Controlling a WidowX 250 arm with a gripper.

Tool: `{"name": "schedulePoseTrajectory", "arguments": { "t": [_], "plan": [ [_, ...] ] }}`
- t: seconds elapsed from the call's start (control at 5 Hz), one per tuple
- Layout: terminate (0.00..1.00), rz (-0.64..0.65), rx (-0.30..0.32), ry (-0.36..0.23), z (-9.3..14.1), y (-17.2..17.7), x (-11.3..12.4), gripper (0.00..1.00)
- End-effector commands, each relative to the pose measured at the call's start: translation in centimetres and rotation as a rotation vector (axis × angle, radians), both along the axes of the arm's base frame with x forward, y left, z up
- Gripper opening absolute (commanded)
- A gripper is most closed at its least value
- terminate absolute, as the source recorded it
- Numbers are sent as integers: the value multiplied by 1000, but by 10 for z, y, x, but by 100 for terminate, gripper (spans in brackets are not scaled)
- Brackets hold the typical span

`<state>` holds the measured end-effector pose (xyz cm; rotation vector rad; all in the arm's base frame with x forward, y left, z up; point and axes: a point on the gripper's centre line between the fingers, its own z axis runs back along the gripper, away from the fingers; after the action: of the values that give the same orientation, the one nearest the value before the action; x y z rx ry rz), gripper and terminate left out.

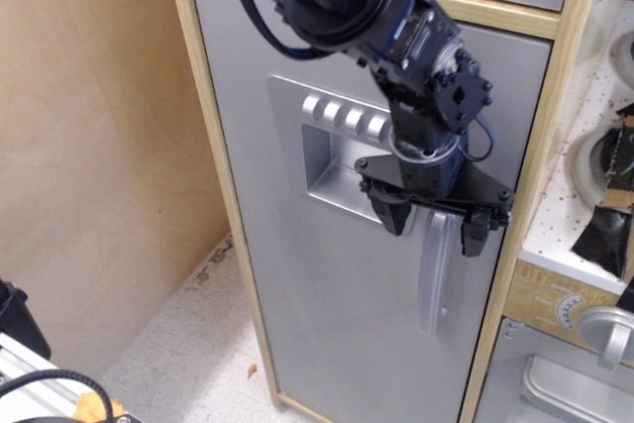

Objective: Open fridge

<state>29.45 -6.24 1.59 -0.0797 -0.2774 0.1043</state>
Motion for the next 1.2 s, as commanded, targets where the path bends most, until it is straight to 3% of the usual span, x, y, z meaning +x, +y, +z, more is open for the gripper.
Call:
{"name": "schedulePoseTrajectory", "arguments": {
  "t": [0.0,0.2,0.8,1.0],
  "plan": [
    [0,-32,-37,-102,-4,1,21,0],
    [0,-31,-39,-100,-5,1,21,0],
    [0,-59,-92,82,4,-11,-40,0],
    [0,-35,-74,117,11,-15,-69,100]
  ]
}}
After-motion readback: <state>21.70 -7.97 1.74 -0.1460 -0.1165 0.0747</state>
